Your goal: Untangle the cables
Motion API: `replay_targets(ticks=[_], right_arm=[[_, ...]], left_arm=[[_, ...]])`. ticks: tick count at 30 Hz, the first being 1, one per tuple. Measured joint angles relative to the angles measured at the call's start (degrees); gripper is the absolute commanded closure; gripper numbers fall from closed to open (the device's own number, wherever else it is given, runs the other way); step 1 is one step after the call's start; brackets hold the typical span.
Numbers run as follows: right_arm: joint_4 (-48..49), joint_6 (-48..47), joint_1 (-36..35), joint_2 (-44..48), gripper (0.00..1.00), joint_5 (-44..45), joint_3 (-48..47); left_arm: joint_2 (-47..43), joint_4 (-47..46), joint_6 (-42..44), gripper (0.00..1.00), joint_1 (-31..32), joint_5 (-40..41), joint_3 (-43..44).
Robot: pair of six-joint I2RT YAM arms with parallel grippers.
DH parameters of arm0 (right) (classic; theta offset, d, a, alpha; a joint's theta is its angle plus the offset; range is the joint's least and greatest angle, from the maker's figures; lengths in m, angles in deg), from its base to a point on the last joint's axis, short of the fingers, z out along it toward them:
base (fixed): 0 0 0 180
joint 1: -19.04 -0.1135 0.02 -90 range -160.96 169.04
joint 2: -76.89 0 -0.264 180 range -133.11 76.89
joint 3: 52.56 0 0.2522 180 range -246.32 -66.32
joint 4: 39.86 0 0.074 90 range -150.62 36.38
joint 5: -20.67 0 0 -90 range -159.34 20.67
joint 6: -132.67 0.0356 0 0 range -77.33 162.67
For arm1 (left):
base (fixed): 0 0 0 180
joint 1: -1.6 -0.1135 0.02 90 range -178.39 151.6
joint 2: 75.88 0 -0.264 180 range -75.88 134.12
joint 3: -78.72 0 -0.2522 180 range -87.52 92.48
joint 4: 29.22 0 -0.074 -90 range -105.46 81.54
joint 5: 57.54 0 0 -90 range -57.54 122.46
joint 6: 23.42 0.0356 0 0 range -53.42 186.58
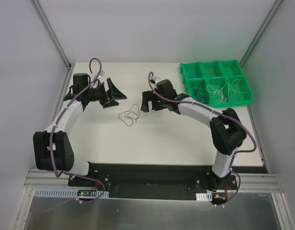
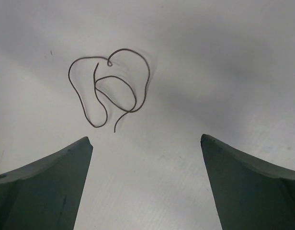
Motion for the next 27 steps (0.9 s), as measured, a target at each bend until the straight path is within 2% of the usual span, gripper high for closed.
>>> replay_targets(ticks=[6, 9, 12, 21, 27], right_arm=[[-3.41, -0.9, -8.17, -12.39, 0.02, 3.04, -11.63], [-6.97, -1.99, -10.97, -17.81, 0.02, 7.58, -20.55], [-9.49, -4.07, -13.25, -20.68, 0.05, 12.96, -25.33], [-13.4, -10.32, -15.58, -23.67, 0.12, 16.33, -26.45], [-13.6, -12.13, -15.56, -24.52, 0.07, 15.67, -26.45]], left_arm=[[-2.99, -0.07, 0.04, 0.1, -3.1, 0.74, 0.0], [-3.02, -0.02, -0.11, 0.11, -4.68, 1.6, -0.09], [-3.02, -0.04, -1.03, 0.13, -6.71, 1.75, -0.28], [-3.02, -0.61, -6.1, 0.14, -17.2, 3.06, -3.17], [-3.02, -1.55, -7.5, 0.13, -17.73, 2.97, -3.85]])
